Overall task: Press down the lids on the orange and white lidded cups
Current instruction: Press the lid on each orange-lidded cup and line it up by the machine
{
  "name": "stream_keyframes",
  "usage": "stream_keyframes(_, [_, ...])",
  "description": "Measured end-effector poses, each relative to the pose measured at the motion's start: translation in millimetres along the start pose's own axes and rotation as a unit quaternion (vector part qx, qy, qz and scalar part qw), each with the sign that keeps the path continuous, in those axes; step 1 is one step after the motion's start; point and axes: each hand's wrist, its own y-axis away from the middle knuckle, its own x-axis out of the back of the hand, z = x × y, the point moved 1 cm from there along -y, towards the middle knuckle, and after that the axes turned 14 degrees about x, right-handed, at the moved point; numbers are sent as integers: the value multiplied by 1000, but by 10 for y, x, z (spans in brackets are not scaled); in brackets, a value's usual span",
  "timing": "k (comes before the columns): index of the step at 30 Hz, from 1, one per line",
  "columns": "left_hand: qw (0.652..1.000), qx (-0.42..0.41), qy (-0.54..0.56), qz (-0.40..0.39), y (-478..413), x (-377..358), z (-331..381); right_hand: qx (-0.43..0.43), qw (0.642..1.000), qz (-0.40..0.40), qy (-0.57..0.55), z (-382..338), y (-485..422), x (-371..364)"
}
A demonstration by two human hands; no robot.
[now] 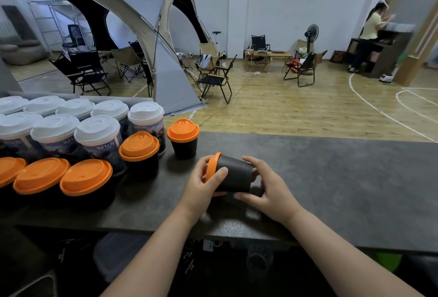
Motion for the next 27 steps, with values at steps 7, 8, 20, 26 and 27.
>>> stream_keyframes(7, [1000,4,9,-11,3,11,36,7,1000,19,18,-15,-3,1])
stream_keyframes(8, [1000,4,7,-9,5,8,42,10,1000,17,18,-15,-2,-2])
stream_keyframes(20, [999,-3,20,-43,25,17,51,4,1000,25,-7,37,-15,-7])
stream_keyframes(26, [998,32,-8,-57,-25,-7,47,40,992,116,-3,18,-6,41])
stream_keyframes(27, [998,30,-26,-54,-34,-20,43,53,990,127,10,12,0,55])
